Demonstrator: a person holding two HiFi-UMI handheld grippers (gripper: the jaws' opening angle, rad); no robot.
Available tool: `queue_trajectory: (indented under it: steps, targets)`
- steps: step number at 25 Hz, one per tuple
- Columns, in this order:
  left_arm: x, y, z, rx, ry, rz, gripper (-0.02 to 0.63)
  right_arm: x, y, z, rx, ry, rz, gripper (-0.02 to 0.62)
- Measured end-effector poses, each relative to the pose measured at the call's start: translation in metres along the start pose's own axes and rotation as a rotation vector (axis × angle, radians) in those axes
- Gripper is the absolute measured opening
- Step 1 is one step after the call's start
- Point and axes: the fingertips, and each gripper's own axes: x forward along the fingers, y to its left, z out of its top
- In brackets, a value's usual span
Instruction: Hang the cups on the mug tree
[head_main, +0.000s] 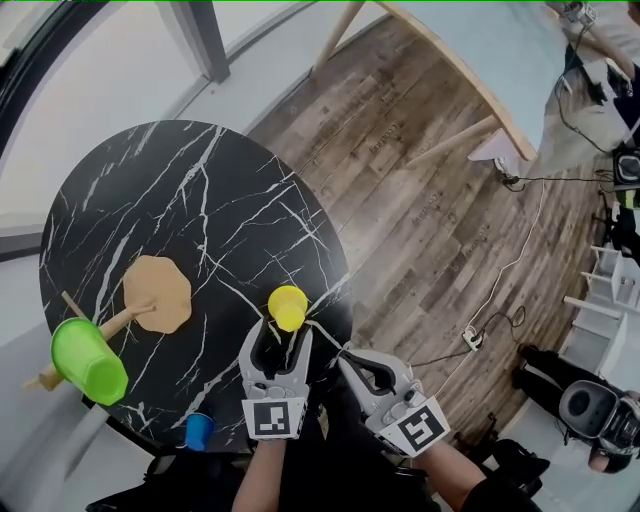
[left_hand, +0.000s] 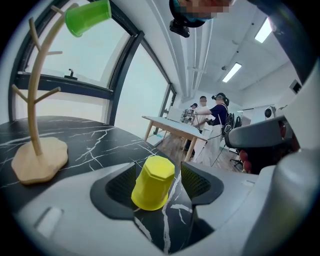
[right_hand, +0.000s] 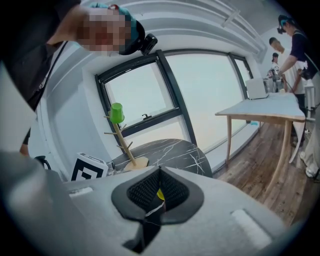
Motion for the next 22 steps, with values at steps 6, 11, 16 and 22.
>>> queue_trajectory:
  steps: [6, 11, 16, 22]
  targets:
    - [0.01, -0.001, -0.007, 0.006, 0.022, -0.018, 0.284, 0.0, -0.011, -0.007, 0.058, 0.013, -0.011, 0.003]
    - [0.016, 0.0, -0.01, 0.015, 0.03, -0.023, 0.282, 0.0, -0.023, -0.009, 0.144, 0.001, -0.022, 0.003]
    - [0.019, 0.001, -0.011, 0.027, 0.037, -0.012, 0.261, 0.001, -0.027, -0.009, 0.139, 0.006, -0.024, 0.003]
    - [0.02, 0.003, -0.01, 0.048, 0.033, -0.009, 0.258, 0.001, -0.029, -0.012, 0.138, 0.013, -0.025, 0.003]
